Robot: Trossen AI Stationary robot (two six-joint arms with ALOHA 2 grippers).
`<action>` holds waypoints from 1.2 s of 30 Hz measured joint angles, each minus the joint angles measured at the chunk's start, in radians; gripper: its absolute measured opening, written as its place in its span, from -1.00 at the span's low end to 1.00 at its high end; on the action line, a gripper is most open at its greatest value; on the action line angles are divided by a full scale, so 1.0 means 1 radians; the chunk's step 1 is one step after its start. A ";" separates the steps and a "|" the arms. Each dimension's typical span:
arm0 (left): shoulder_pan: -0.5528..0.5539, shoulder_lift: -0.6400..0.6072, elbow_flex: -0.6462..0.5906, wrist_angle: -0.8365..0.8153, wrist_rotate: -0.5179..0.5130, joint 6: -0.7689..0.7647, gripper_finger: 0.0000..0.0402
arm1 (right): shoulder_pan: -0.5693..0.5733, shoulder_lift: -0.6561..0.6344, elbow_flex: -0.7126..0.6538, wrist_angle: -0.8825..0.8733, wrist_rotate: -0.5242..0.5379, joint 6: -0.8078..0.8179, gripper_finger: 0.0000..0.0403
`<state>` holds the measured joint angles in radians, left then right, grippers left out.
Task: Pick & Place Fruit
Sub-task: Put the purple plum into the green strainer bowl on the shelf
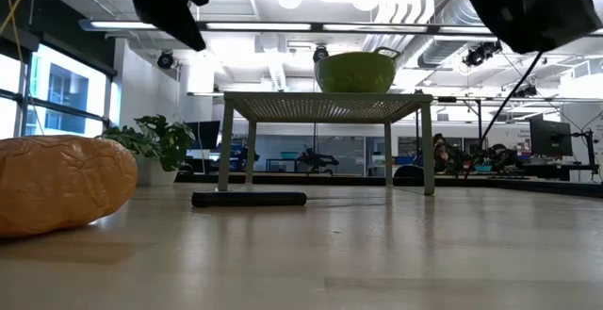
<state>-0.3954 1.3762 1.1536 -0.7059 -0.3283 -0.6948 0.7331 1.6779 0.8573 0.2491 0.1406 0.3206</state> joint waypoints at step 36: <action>0.002 0.000 -0.004 0.002 0.003 -0.048 0.85 | 0.054 0.212 0.000 0.114 0.040 0.015 0.92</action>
<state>-0.3935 1.3762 1.1500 -0.7041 -0.3257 -0.7429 0.7876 1.8900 0.8577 0.3630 0.1808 0.3359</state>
